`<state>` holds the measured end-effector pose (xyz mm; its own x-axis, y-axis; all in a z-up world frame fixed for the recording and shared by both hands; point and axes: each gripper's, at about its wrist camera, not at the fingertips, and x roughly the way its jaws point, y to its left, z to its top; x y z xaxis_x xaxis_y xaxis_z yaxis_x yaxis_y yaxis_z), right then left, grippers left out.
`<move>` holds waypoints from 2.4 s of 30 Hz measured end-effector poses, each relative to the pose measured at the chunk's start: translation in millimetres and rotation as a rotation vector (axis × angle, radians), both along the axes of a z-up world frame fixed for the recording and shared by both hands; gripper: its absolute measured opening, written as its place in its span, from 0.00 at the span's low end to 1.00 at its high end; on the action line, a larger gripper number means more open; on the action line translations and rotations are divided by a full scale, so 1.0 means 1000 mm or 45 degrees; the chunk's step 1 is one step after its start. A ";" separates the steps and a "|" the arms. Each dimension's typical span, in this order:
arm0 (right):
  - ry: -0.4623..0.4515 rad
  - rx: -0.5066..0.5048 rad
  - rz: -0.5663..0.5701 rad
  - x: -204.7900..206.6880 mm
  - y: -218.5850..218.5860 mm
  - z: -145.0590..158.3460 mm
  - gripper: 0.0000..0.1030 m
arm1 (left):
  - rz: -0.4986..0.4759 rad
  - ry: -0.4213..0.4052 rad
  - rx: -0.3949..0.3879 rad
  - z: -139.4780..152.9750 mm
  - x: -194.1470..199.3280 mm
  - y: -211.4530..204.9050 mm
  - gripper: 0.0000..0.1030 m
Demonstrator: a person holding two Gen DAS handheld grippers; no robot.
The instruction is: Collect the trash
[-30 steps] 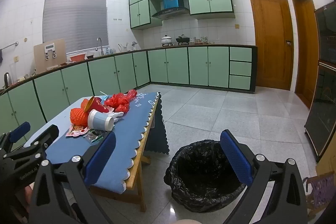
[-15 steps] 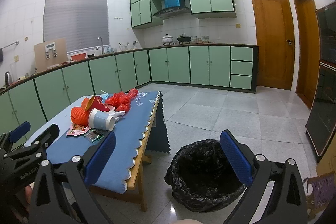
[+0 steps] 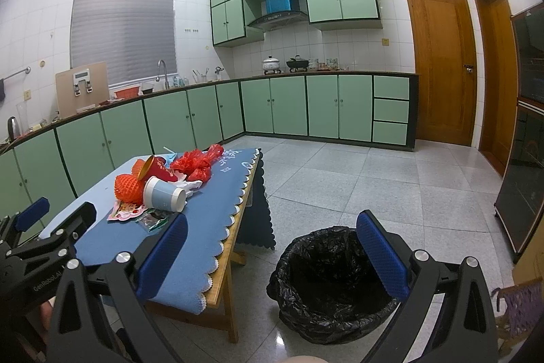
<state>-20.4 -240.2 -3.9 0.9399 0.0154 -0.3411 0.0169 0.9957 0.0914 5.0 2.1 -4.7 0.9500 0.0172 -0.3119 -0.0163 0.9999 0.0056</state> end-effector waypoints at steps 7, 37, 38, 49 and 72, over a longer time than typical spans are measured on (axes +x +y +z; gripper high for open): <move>0.001 -0.001 0.000 0.000 0.000 0.000 0.94 | 0.001 0.001 0.001 0.001 -0.002 -0.002 0.96; 0.001 -0.001 0.000 0.001 0.001 0.001 0.94 | 0.002 0.000 0.003 0.000 -0.002 -0.003 0.96; 0.001 -0.001 0.000 0.001 0.001 0.001 0.94 | 0.002 0.000 0.003 0.000 -0.002 -0.003 0.96; 0.001 -0.002 0.001 0.002 0.002 0.001 0.94 | 0.002 0.001 0.002 0.000 -0.002 -0.003 0.96; 0.194 0.023 0.211 0.162 0.098 -0.012 0.94 | 0.355 0.138 0.076 -0.016 0.140 0.150 0.96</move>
